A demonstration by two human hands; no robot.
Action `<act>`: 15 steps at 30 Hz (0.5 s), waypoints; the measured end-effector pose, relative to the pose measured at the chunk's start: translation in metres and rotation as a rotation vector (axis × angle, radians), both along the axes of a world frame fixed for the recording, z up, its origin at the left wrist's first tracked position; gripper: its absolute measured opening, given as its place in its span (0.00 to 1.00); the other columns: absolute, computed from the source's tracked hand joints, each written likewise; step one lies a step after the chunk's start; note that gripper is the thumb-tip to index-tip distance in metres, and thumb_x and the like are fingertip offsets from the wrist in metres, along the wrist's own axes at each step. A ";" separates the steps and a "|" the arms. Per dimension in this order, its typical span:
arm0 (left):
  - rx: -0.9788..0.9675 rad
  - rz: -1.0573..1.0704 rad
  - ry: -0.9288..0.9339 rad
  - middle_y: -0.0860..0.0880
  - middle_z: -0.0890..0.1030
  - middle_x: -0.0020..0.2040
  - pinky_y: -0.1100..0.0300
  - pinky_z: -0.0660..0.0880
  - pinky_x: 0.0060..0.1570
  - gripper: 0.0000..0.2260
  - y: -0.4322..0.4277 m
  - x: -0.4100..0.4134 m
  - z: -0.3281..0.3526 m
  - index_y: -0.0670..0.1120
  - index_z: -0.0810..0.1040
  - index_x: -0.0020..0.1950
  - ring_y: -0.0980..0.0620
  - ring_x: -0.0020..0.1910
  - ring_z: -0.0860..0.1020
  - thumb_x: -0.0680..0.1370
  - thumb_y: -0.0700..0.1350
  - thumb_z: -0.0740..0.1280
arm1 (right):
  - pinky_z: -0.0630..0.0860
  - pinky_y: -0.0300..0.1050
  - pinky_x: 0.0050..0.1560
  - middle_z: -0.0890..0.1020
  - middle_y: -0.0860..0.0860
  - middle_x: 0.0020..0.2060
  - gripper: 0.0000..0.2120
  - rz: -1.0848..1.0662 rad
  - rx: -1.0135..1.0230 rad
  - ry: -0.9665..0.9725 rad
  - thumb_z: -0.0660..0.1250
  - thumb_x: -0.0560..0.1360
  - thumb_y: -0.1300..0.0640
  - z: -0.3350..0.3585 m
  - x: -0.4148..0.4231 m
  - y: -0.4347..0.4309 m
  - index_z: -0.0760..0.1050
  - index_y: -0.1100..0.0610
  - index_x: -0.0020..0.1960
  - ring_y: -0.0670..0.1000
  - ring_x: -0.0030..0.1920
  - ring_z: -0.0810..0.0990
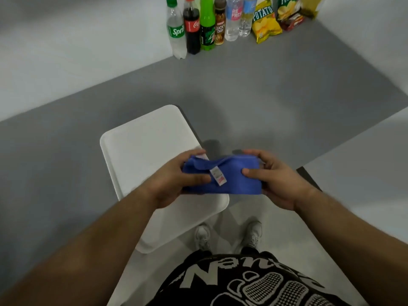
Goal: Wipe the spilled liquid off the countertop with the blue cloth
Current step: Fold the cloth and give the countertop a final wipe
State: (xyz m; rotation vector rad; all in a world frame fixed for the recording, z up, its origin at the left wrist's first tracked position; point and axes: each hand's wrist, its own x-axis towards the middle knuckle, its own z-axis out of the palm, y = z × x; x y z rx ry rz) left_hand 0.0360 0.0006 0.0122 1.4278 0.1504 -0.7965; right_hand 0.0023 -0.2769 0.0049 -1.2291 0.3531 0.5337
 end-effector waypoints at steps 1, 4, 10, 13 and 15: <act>0.060 -0.001 -0.019 0.52 0.86 0.55 0.55 0.83 0.47 0.19 0.004 -0.009 -0.005 0.53 0.82 0.59 0.50 0.55 0.85 0.70 0.44 0.81 | 0.84 0.50 0.52 0.84 0.57 0.60 0.26 0.018 -0.067 0.005 0.75 0.73 0.65 -0.003 -0.004 0.005 0.76 0.53 0.69 0.57 0.58 0.85; 0.322 0.123 -0.081 0.49 0.87 0.46 0.53 0.83 0.39 0.04 0.007 -0.035 -0.020 0.50 0.83 0.47 0.45 0.49 0.85 0.77 0.49 0.75 | 0.84 0.55 0.57 0.86 0.58 0.56 0.25 0.050 -0.227 0.000 0.74 0.75 0.67 -0.012 -0.012 0.017 0.75 0.51 0.69 0.58 0.56 0.86; 0.443 0.359 -0.080 0.48 0.86 0.43 0.39 0.84 0.47 0.10 0.015 -0.073 -0.036 0.49 0.83 0.45 0.45 0.45 0.85 0.80 0.54 0.70 | 0.81 0.61 0.60 0.86 0.57 0.50 0.27 0.141 -0.526 -0.133 0.76 0.75 0.62 -0.023 -0.006 0.032 0.74 0.48 0.70 0.56 0.54 0.86; 0.476 0.337 -0.084 0.50 0.85 0.48 0.48 0.86 0.43 0.11 0.019 -0.079 -0.039 0.52 0.78 0.51 0.50 0.47 0.85 0.76 0.55 0.75 | 0.81 0.57 0.61 0.86 0.52 0.48 0.31 0.241 -0.638 -0.160 0.78 0.72 0.61 -0.029 0.001 0.036 0.73 0.49 0.72 0.52 0.52 0.85; 0.478 0.280 -0.067 0.49 0.85 0.48 0.54 0.85 0.39 0.14 0.023 -0.079 -0.041 0.52 0.77 0.52 0.51 0.46 0.85 0.74 0.51 0.78 | 0.81 0.54 0.61 0.86 0.49 0.49 0.32 0.324 -0.677 -0.176 0.78 0.72 0.63 -0.031 0.003 0.036 0.71 0.49 0.73 0.49 0.51 0.85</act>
